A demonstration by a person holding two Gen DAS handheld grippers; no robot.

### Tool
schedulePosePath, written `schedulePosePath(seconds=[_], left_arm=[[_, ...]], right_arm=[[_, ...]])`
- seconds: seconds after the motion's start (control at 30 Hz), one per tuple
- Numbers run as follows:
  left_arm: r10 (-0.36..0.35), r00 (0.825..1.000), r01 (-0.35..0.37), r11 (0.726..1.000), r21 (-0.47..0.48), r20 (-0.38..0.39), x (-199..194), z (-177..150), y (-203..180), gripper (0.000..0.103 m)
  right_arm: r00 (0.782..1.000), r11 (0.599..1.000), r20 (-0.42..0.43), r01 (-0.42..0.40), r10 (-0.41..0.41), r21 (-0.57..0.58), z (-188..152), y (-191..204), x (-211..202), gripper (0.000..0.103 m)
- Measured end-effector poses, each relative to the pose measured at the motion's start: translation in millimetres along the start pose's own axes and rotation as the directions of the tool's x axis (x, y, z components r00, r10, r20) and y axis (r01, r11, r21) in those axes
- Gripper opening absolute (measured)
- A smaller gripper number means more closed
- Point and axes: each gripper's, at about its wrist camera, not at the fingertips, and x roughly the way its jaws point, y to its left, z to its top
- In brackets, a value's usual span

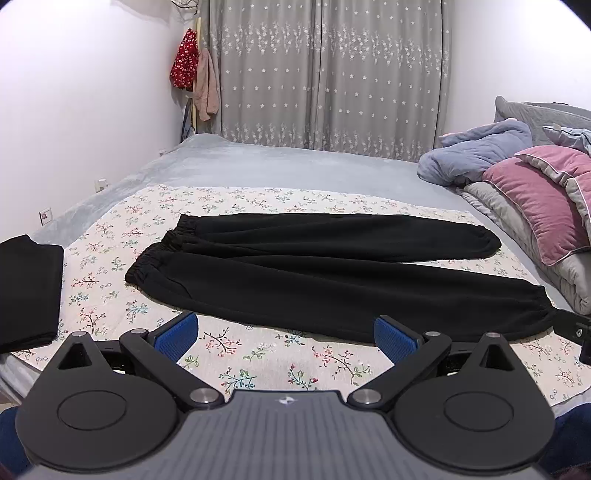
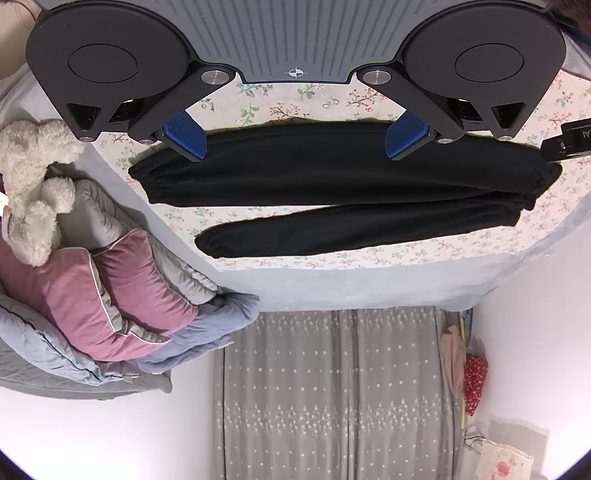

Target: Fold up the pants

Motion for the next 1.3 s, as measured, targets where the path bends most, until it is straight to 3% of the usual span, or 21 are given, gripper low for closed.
schedulePosePath(seconds=[0.4, 1.3], left_arm=[[-0.039, 0.999, 0.039, 0.999, 0.015, -0.02, 8, 0, 25, 0.093], [-0.05, 0.998, 0.05, 0.999, 0.021, -0.037, 11, -1, 29, 0.093]], right_arm=[[1.0, 1.0, 0.001, 0.002, -0.002, -0.001, 56, -4, -13, 0.103], [1.0, 1.0, 0.01, 0.019, -0.019, 0.022, 45, -10, -29, 0.103]])
